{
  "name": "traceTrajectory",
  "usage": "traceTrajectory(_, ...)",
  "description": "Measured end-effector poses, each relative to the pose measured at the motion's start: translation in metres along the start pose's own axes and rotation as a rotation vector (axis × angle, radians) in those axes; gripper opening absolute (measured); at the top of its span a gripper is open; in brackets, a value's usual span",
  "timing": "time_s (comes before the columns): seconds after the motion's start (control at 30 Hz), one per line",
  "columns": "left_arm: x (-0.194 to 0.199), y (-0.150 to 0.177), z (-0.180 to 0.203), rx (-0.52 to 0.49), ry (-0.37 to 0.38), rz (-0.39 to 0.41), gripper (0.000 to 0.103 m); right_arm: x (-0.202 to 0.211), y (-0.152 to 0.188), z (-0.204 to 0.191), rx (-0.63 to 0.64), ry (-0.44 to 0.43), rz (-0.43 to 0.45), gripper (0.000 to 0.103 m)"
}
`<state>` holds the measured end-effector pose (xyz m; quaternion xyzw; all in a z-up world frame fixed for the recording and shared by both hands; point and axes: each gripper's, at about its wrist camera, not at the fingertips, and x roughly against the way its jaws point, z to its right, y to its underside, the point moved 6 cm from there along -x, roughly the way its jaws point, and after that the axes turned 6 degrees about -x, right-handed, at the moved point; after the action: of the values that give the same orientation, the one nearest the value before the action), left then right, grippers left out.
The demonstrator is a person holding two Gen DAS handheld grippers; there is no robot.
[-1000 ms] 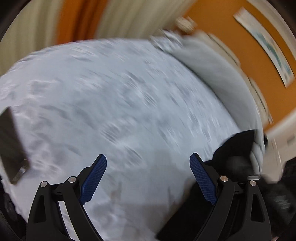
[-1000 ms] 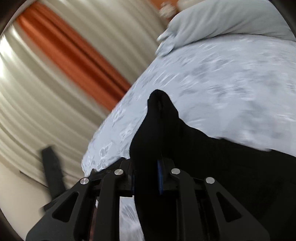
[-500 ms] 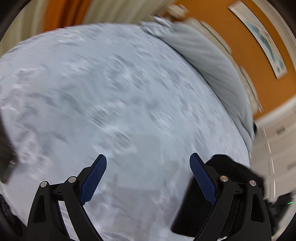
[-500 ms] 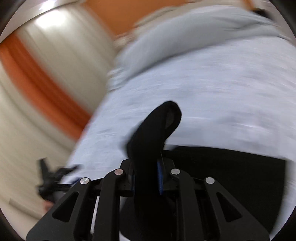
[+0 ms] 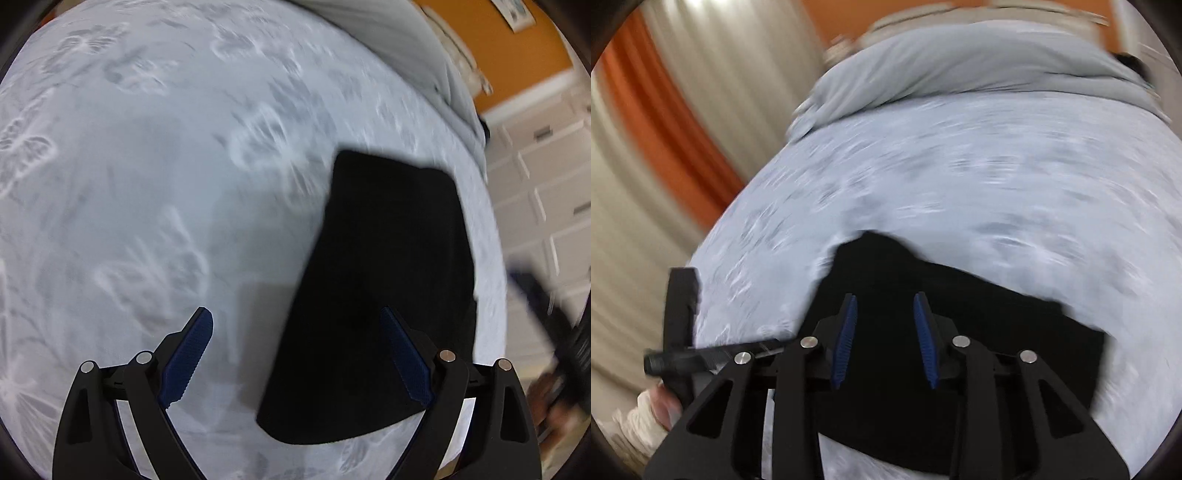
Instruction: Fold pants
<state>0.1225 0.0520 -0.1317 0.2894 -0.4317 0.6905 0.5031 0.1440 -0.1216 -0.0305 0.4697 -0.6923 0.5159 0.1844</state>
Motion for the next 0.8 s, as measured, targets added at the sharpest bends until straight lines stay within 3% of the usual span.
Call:
traceTrajectory(0.07, -0.016, 0.013, 0.007, -0.041, -0.017, -0.053, 0.089, -0.037, -0.007, -0.024, 0.052, -0.054, -0.075, 0.027)
traceTrajectory(0.13, -0.022, 0.018, 0.008, -0.053, -0.033, -0.053, 0.092, -0.079, -0.008, -0.038, 0.087, -0.091, -0.175, 0.021)
traceTrajectory(0.2, -0.023, 0.016, 0.01, -0.076, -0.06, -0.031, 0.093, -0.128, -0.015, -0.009, 0.092, 0.038, -0.211, 0.0)
traceTrajectory(0.27, -0.022, 0.008, 0.01, -0.091, -0.067, -0.005, 0.093, -0.144, -0.025, 0.014, -0.036, -0.017, -0.209, 0.0)
traceTrajectory(0.3, -0.021, 0.006, 0.009, -0.082, -0.057, 0.001, 0.093, -0.142, -0.031, 0.019, -0.091, -0.035, -0.198, 0.0)
traceTrajectory(0.37, -0.022, 0.005, 0.007, -0.059, -0.036, -0.031, 0.093, -0.115, -0.042, 0.011, -0.082, -0.026, -0.109, 0.0)
traceTrajectory(0.43, -0.022, 0.005, 0.002, -0.033, -0.018, -0.039, 0.093, -0.068, -0.048, 0.009, -0.075, -0.055, 0.007, 0.004)
traceTrajectory(0.5, -0.018, 0.002, -0.002, -0.003, -0.004, -0.033, 0.093, -0.031, -0.043, 0.014, -0.084, -0.061, 0.059, 0.004)
traceTrajectory(0.6, -0.017, 0.003, -0.004, 0.022, -0.009, -0.029, 0.093, -0.028, -0.033, 0.002, -0.016, -0.049, -0.002, 0.004)
traceTrajectory(0.67, -0.02, 0.006, 0.001, 0.012, -0.029, -0.024, 0.093, -0.029, -0.031, -0.006, 0.065, 0.044, 0.003, 0.004)
traceTrajectory(0.8, -0.016, 0.01, 0.018, -0.068, -0.034, 0.005, 0.092, -0.017, -0.025, 0.023, -0.023, 0.073, 0.015, 0.007)
